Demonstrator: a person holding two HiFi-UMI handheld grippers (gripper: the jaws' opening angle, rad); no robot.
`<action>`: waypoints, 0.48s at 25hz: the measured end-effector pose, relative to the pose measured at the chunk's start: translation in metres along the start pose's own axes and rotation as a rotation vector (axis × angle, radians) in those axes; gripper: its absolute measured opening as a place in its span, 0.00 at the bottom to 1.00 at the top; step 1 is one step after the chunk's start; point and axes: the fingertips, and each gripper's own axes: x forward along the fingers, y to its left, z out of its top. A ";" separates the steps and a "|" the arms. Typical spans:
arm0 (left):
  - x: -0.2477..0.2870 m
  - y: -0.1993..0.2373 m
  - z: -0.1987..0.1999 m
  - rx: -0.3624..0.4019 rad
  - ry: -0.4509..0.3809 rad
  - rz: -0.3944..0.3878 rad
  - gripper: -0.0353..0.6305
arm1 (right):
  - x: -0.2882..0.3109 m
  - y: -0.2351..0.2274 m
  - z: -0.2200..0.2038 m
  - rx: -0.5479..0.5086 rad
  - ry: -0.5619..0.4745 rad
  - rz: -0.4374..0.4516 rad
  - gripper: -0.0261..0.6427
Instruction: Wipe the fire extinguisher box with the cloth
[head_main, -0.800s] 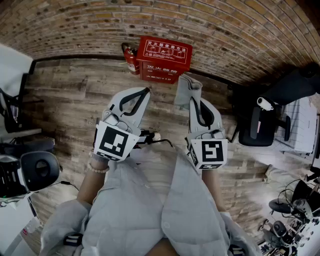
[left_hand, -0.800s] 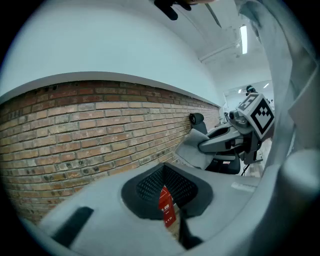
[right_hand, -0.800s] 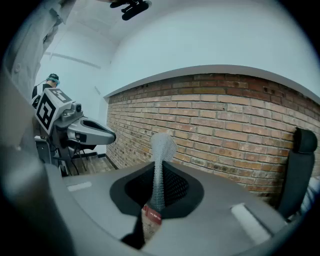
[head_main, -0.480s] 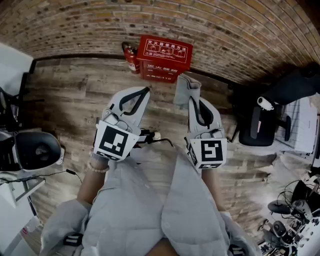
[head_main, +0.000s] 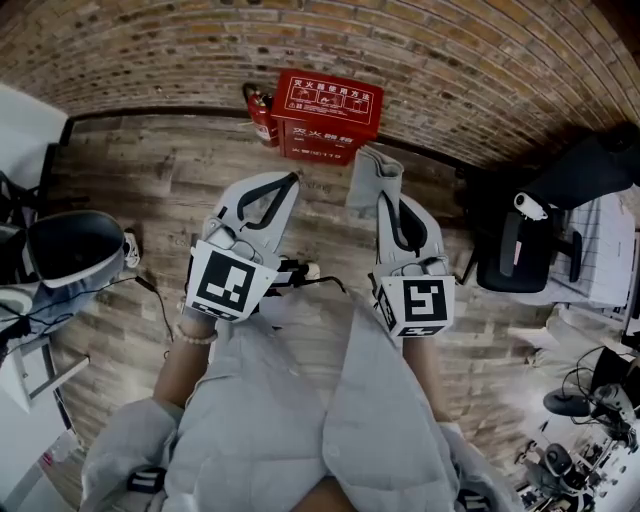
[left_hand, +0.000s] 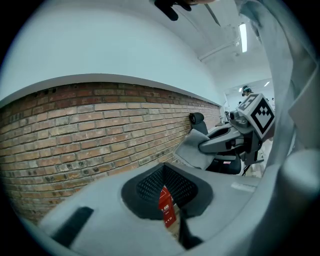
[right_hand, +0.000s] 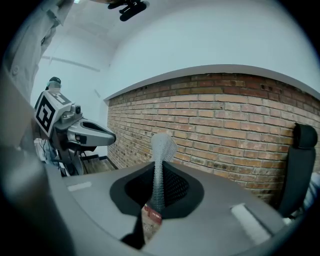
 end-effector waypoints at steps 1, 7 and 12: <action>0.000 -0.001 0.001 0.002 0.001 0.004 0.05 | -0.001 -0.002 0.000 0.003 -0.001 0.002 0.08; 0.002 -0.016 0.008 -0.011 0.004 0.049 0.05 | -0.016 -0.014 -0.010 -0.011 0.015 0.023 0.08; -0.002 -0.029 0.005 -0.048 0.009 0.087 0.05 | -0.024 -0.019 -0.023 -0.007 0.028 0.039 0.08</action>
